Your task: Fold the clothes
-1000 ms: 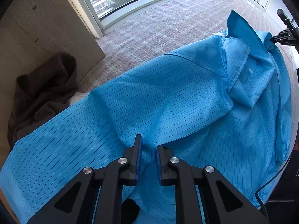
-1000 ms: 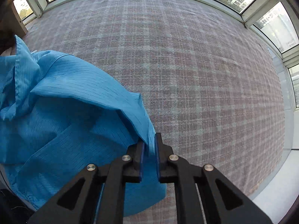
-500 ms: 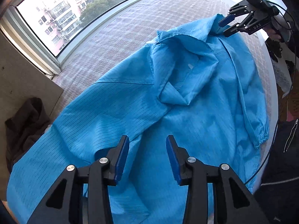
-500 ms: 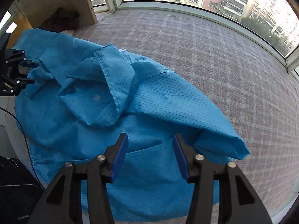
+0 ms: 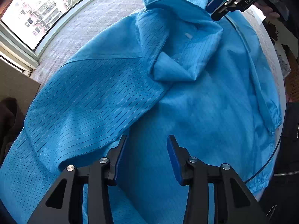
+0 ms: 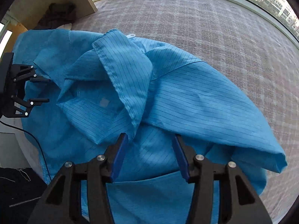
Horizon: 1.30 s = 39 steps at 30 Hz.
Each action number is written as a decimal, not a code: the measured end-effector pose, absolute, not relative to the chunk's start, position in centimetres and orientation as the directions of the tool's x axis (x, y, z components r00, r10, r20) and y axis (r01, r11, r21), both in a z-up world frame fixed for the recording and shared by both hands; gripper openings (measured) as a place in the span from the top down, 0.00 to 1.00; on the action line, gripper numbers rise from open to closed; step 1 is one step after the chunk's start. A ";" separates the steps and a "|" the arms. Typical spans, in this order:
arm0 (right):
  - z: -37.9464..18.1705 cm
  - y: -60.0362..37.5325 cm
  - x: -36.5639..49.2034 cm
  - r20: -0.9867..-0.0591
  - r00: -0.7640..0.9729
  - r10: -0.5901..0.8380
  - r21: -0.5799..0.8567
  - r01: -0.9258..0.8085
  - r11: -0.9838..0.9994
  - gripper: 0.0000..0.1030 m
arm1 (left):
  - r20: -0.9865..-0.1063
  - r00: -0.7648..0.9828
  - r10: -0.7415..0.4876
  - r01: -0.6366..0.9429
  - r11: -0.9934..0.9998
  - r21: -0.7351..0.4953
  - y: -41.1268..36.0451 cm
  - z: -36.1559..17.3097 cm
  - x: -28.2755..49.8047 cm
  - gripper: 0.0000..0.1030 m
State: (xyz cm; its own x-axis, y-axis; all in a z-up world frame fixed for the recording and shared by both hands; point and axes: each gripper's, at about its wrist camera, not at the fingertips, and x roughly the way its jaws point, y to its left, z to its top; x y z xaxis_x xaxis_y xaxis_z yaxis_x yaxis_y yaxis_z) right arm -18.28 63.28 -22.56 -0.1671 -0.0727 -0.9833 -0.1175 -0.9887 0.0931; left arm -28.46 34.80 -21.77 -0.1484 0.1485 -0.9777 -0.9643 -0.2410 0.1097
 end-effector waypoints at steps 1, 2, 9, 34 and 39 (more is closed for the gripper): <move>-22.7 63.3 -18.1 -0.986 -0.164 0.028 -0.011 -0.106 -0.994 0.52 | -0.975 -0.175 0.135 -0.960 -0.243 0.139 34.7 -22.1 -28.7 0.62; -22.8 63.3 -18.0 -0.978 -0.169 0.125 -0.111 -0.089 -0.990 0.52 | -0.968 -0.215 0.126 -0.955 -0.234 0.181 34.9 -22.3 -28.9 0.62; -23.9 66.1 -20.0 -0.990 -0.126 0.059 -0.049 -0.077 -0.996 0.52 | -0.931 -0.328 0.158 -0.910 -0.316 0.267 39.4 -21.2 -33.6 0.60; -22.8 82.0 -28.9 -0.945 -0.210 0.251 -0.157 -0.381 -0.911 0.51 | -0.817 -0.524 0.242 -0.744 -0.597 0.300 42.6 -11.9 -44.5 0.60; -21.2 77.7 -21.9 -0.958 -0.234 0.167 -0.088 -0.314 -0.945 0.51 | -0.810 -0.535 0.241 -0.750 -0.577 0.324 34.6 -8.2 -37.4 0.50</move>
